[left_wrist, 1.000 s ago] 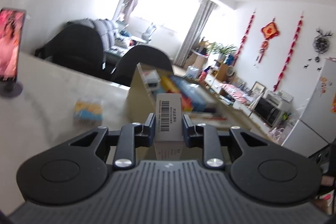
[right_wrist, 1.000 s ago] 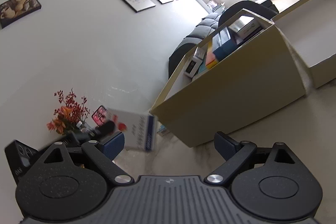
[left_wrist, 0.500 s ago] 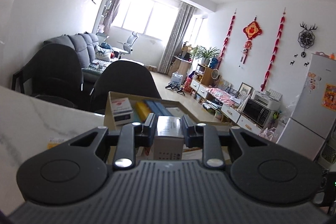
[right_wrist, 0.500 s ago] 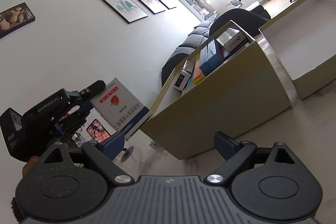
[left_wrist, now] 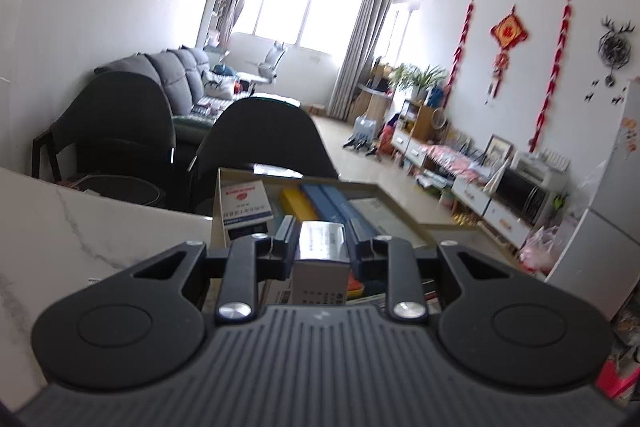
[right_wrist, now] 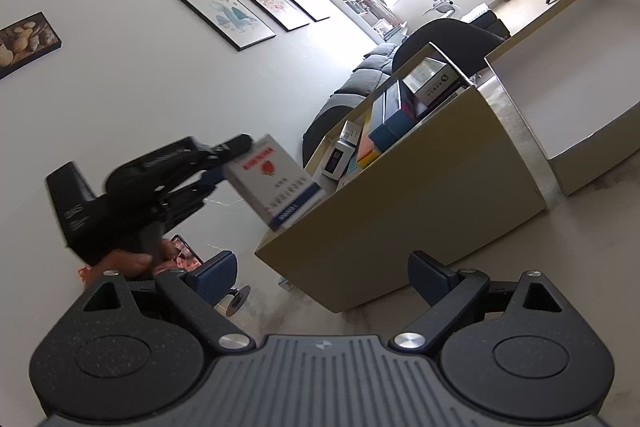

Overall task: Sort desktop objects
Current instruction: 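Lower the blue-striped box into the tall box and open the left tool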

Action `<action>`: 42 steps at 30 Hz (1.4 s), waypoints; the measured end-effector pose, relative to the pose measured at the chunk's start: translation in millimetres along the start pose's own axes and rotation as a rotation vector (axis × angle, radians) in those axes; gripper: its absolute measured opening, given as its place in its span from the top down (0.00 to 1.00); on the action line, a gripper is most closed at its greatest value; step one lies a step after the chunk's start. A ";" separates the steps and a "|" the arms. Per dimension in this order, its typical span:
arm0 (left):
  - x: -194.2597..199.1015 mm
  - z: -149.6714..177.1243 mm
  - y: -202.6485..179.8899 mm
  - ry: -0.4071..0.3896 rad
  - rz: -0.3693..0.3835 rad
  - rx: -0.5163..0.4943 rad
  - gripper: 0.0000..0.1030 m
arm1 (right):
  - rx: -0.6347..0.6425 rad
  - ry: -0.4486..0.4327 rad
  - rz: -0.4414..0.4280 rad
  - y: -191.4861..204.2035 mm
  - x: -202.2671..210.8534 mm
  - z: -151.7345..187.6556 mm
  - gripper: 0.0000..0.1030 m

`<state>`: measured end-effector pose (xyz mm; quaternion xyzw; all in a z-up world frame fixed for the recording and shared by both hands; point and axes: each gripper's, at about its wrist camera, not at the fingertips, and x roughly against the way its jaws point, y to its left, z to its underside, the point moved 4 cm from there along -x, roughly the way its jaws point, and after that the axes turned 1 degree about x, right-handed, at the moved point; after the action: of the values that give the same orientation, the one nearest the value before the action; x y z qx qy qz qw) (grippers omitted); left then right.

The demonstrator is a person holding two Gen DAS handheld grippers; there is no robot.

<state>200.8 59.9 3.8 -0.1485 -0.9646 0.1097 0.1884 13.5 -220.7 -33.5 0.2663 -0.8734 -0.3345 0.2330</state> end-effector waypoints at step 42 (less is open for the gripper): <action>4.9 5.9 22.1 0.064 -0.040 0.124 0.76 | 0.012 0.004 0.025 11.2 -6.5 2.3 0.09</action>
<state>199.6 81.2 -5.8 -0.1205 -0.9522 0.1606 0.2304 13.5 -208.5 -28.6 0.2574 -0.8783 -0.3255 0.2375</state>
